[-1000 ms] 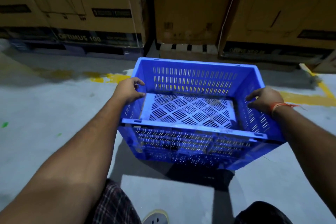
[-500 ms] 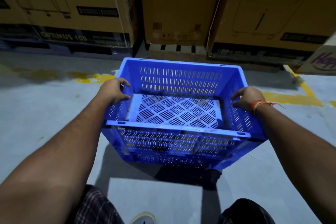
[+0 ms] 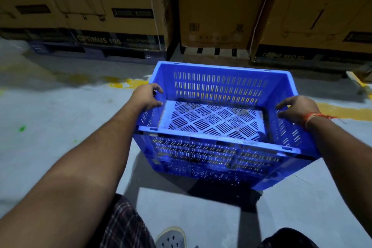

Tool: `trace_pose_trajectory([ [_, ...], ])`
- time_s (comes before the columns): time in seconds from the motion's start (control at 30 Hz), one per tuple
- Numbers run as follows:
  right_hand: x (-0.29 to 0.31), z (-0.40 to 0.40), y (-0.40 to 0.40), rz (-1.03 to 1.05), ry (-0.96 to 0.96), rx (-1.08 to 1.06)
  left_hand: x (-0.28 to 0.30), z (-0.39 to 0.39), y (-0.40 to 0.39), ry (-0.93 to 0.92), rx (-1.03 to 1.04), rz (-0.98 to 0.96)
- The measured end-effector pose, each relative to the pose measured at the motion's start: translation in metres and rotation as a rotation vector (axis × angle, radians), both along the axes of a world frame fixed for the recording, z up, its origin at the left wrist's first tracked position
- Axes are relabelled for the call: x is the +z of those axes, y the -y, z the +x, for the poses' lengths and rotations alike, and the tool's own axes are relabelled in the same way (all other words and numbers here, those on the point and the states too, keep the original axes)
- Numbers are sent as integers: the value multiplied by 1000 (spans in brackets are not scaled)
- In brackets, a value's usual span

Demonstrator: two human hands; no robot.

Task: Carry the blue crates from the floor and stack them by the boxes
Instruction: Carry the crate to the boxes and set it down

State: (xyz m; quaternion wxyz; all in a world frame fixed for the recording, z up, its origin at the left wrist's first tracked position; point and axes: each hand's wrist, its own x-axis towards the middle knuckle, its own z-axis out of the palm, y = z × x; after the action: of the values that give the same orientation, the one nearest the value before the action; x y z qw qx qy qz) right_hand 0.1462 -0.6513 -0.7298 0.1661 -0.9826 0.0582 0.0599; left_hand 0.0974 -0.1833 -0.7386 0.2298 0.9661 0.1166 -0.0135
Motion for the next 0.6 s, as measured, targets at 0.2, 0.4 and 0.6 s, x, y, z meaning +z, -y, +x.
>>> trace_pose_trajectory([
  [0.2, -3, 1, 5, 36, 12, 11, -3, 5, -1, -6, -8, -11],
  [0.4, -7, -2, 7, 46, 168, -15, -4, 4, -5, -2, 19, 33],
  [0.6, 51, -54, -7, 177, 223, -51, 61, -21, 14, -146, 13, 42],
])
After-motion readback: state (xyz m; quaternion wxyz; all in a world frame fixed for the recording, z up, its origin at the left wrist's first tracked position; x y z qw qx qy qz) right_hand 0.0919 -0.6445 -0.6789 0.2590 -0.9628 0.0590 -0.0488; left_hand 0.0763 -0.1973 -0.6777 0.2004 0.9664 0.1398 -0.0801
